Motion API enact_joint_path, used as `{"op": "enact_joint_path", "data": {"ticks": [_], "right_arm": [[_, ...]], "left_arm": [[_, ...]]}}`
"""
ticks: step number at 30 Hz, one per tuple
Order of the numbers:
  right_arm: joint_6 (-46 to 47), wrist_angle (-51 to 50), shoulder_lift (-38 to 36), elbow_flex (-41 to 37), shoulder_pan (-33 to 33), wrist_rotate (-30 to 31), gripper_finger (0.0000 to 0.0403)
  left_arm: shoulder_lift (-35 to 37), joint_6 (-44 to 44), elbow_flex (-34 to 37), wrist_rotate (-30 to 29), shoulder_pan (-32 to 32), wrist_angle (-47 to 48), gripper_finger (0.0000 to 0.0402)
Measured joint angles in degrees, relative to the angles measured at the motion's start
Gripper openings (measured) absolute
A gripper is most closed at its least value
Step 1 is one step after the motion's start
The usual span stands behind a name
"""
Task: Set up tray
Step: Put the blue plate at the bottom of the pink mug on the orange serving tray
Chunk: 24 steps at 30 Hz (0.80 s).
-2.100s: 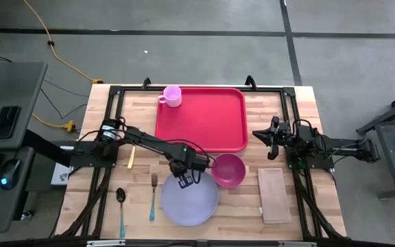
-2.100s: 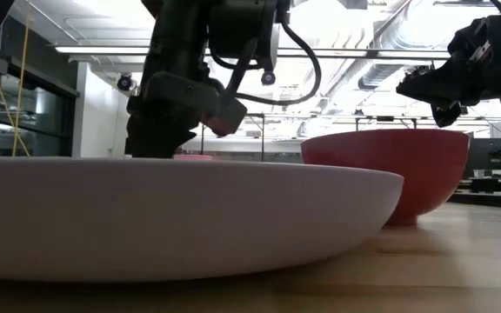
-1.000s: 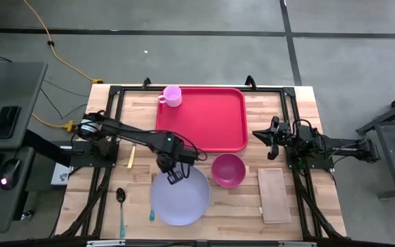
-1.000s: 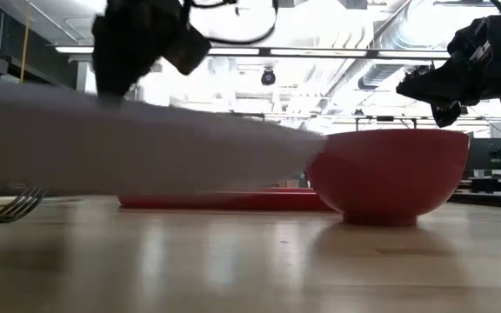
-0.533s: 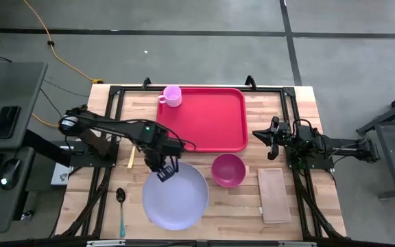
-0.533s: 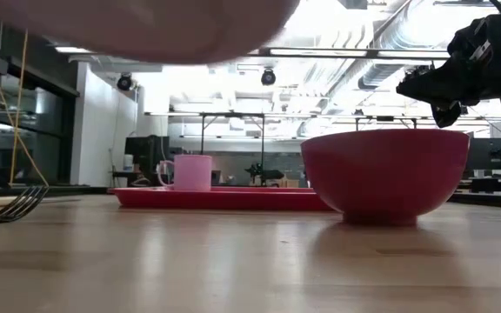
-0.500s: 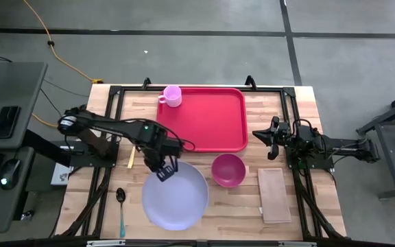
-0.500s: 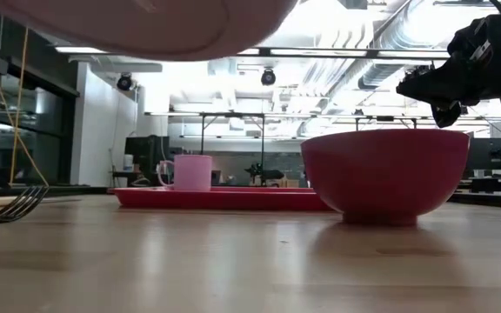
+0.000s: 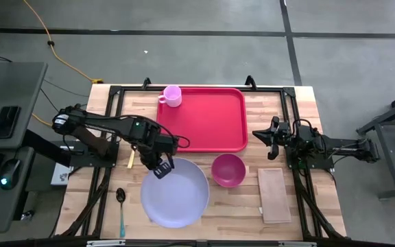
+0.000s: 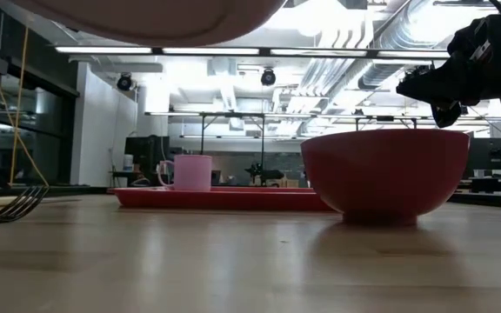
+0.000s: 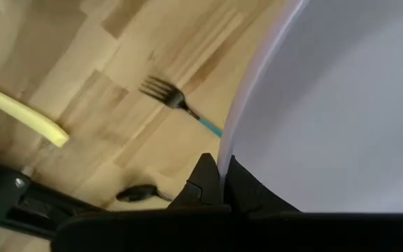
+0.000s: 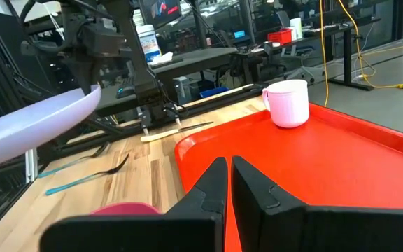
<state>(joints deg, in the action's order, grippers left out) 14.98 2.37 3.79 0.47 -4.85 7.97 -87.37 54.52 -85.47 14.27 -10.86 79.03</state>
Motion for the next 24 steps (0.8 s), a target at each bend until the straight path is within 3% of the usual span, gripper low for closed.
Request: {"op": "enact_joint_path", "data": {"ticks": [7,24], "right_arm": [[0.00,0.00,0.00,0.00,0.01,0.00,0.0000],[-0.04,0.00,0.00,0.00,-0.01,0.00,0.0000]], "left_arm": [[0.00,-0.27,0.00,-2.04,3.14,-5.78,0.0012],[0.00,-7.28,0.00,-1.97,21.69,-11.88,0.0012]]}}
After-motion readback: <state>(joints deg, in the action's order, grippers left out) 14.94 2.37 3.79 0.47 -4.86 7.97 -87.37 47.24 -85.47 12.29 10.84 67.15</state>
